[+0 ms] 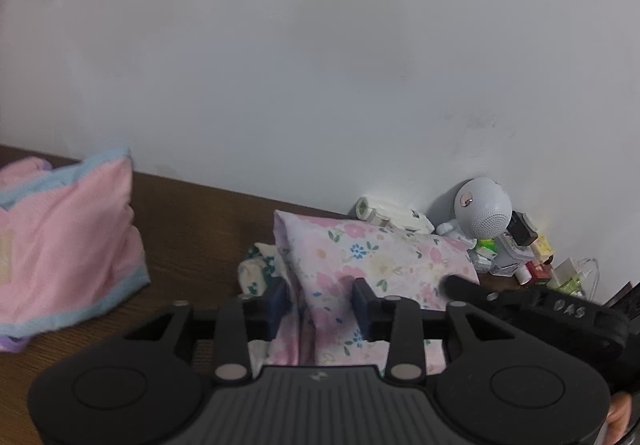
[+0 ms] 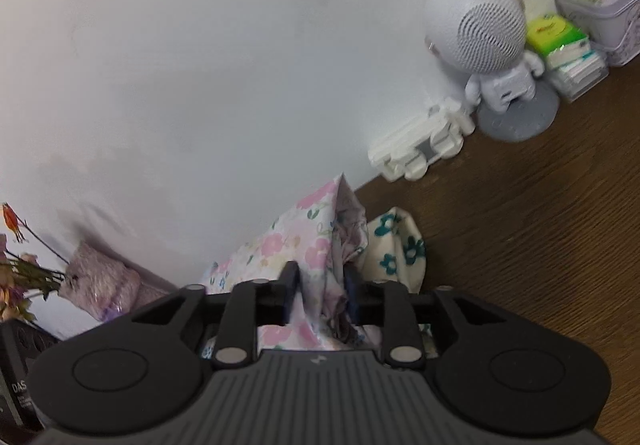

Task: Fold clothes
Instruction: 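Carry the dress stack with both grippers toward the cream green-flowered cloth, then lower the dress stack onto the cream green-flowered cloth with both grippers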

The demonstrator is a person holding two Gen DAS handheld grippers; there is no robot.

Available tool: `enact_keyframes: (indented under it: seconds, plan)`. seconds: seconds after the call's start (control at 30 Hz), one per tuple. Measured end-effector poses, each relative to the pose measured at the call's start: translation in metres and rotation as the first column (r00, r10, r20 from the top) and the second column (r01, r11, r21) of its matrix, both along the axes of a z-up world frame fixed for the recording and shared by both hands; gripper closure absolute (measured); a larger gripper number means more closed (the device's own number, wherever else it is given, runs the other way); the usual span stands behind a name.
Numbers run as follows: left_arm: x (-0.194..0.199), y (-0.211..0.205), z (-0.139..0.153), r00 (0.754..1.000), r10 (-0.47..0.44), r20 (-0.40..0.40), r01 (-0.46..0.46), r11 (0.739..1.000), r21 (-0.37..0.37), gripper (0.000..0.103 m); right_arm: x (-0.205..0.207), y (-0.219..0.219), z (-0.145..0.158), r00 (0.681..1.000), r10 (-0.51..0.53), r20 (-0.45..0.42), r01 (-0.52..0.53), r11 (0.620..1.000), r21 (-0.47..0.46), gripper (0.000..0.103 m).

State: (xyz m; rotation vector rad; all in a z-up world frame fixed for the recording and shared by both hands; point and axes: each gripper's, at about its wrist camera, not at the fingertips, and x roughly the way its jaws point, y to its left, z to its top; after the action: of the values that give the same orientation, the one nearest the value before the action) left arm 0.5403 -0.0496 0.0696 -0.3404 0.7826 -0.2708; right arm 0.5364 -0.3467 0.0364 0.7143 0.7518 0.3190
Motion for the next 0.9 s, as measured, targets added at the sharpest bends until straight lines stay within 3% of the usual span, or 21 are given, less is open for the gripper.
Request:
enact_keyframes:
  seconds: [0.13, 0.2, 0.27, 0.3, 0.33, 0.37, 0.53, 0.77, 0.9]
  plan:
    - [-0.010, 0.006, 0.015, 0.998, 0.015, 0.062, -0.019, 0.998, 0.061, 0.060, -0.008, -0.013, 0.017, 0.998, -0.044, 0.039, 0.045, 0.999, -0.031, 0.067]
    - [-0.015, 0.010, 0.024, 0.995, 0.023, 0.101, -0.028, 0.998, 0.050, 0.060, -0.012, -0.009, 0.024, 0.997, -0.043, 0.062, 0.047, 0.996, -0.069, 0.067]
    - [-0.020, 0.010, 0.031, 0.990, 0.014, 0.138, -0.017, 1.000, 0.023, 0.067, -0.014, -0.002, 0.029, 0.996, -0.028, 0.083, 0.037, 0.994, -0.105, 0.068]
    - [-0.021, 0.007, 0.033, 0.989, 0.005, 0.148, -0.007, 1.000, 0.015, 0.073, -0.015, 0.002, 0.032, 0.995, -0.021, 0.093, 0.032, 0.992, -0.124, 0.075]
    - [-0.021, 0.003, 0.033, 0.989, -0.010, 0.148, 0.008, 1.000, 0.013, 0.088, -0.016, 0.006, 0.034, 0.995, -0.013, 0.103, 0.028, 0.990, -0.142, 0.083]
    - [-0.020, -0.002, 0.032, 0.990, -0.025, 0.141, 0.023, 1.000, 0.013, 0.093, -0.017, 0.010, 0.037, 0.994, -0.005, 0.112, 0.023, 0.987, -0.160, 0.084]
    - [-0.017, -0.013, 0.017, 0.994, -0.045, 0.104, 0.040, 0.998, 0.044, 0.096, -0.019, 0.027, 0.042, 0.991, 0.027, 0.133, 0.008, 0.967, -0.255, 0.090]
    - [-0.009, -0.007, 0.002, 0.997, -0.036, 0.075, 0.033, 0.998, 0.045, 0.097, -0.009, 0.016, 0.017, 0.995, -0.039, 0.091, 0.059, 0.969, -0.239, 0.091]
    - [-0.013, -0.004, 0.008, 0.993, -0.051, 0.103, 0.050, 0.999, 0.019, 0.095, -0.018, 0.018, 0.024, 0.991, -0.028, 0.129, 0.056, 0.973, -0.223, 0.090]
